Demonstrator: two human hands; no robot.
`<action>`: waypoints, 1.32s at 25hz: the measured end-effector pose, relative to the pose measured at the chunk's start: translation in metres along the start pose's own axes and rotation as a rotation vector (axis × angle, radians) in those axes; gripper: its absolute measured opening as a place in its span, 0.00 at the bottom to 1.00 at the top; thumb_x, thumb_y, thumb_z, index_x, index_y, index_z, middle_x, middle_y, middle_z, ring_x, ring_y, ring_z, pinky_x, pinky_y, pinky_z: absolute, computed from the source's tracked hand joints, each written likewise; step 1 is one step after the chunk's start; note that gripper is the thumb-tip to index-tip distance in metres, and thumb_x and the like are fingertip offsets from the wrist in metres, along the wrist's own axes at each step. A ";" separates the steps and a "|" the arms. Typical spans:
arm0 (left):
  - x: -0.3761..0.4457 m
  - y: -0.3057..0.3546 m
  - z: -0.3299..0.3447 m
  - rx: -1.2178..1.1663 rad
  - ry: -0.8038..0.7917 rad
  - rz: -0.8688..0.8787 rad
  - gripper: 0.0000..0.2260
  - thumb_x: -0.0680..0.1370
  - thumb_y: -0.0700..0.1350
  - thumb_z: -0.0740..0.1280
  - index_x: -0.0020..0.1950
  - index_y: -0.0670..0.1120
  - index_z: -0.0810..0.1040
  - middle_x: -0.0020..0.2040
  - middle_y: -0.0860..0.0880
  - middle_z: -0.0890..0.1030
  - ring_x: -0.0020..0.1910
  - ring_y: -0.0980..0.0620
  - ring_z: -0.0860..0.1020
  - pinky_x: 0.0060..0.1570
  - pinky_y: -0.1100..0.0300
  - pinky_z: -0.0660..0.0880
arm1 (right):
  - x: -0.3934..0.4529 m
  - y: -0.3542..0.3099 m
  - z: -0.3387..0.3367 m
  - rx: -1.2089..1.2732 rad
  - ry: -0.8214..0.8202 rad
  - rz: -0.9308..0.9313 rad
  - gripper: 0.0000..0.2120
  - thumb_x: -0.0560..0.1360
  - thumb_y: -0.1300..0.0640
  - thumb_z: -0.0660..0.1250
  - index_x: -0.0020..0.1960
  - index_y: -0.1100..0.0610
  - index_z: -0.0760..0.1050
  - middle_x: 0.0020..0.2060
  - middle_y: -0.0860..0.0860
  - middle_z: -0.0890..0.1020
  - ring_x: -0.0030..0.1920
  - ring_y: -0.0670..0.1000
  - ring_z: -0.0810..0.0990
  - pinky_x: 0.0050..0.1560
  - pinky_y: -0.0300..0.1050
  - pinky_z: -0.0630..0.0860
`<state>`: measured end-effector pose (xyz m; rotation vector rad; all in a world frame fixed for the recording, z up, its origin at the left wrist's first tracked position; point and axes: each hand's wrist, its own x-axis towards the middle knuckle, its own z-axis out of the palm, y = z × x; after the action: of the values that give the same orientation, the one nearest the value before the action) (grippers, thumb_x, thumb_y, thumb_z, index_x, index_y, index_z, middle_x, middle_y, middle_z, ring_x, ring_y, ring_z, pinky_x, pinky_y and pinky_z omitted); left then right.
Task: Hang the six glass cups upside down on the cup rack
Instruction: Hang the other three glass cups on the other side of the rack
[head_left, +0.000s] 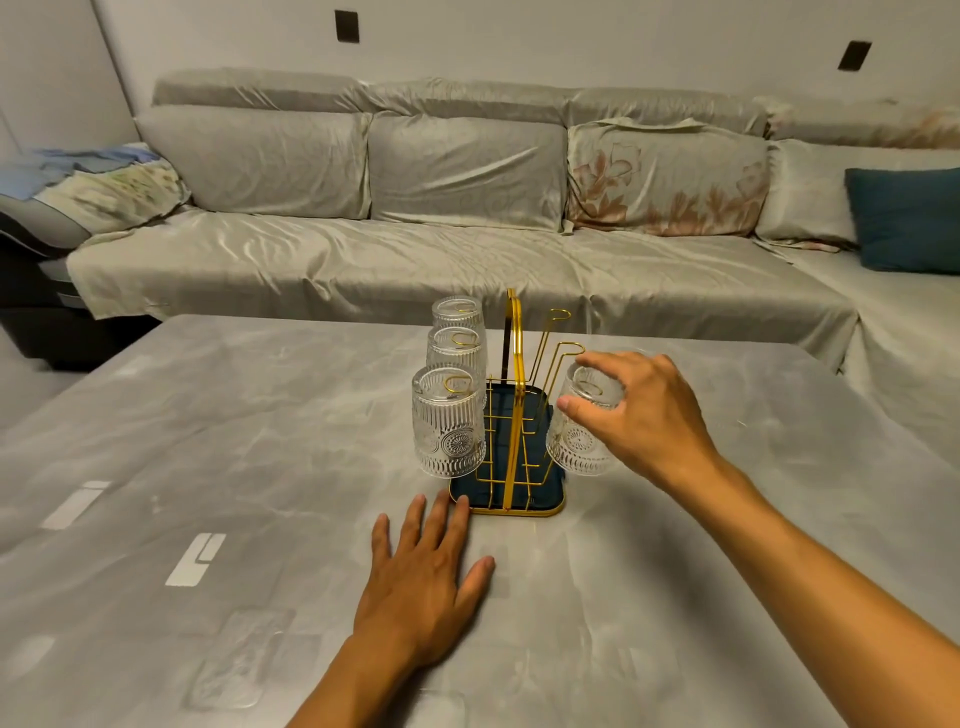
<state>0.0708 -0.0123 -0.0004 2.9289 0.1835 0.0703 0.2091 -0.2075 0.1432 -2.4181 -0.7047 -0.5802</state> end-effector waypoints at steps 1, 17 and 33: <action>0.000 0.000 0.000 0.000 -0.002 0.000 0.32 0.75 0.68 0.36 0.76 0.57 0.35 0.78 0.53 0.37 0.75 0.50 0.34 0.72 0.42 0.33 | -0.002 0.002 0.005 -0.015 -0.016 -0.002 0.24 0.69 0.40 0.69 0.61 0.50 0.76 0.55 0.53 0.82 0.53 0.55 0.73 0.47 0.49 0.73; 0.003 -0.006 0.009 -0.007 0.023 0.014 0.32 0.74 0.69 0.36 0.74 0.58 0.32 0.77 0.54 0.36 0.75 0.52 0.34 0.72 0.44 0.34 | -0.097 0.058 0.014 0.394 0.569 0.511 0.31 0.67 0.41 0.70 0.65 0.43 0.62 0.61 0.49 0.71 0.55 0.54 0.75 0.47 0.51 0.75; 0.002 -0.003 0.006 -0.015 0.016 -0.003 0.31 0.73 0.70 0.35 0.73 0.61 0.31 0.78 0.54 0.36 0.75 0.52 0.33 0.72 0.42 0.33 | -0.048 0.099 -0.029 0.338 0.244 0.479 0.35 0.62 0.45 0.78 0.66 0.52 0.70 0.55 0.55 0.80 0.48 0.53 0.79 0.46 0.46 0.74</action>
<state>0.0727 -0.0105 -0.0064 2.9142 0.1888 0.0945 0.2235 -0.3126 0.1017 -2.0494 -0.0971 -0.4959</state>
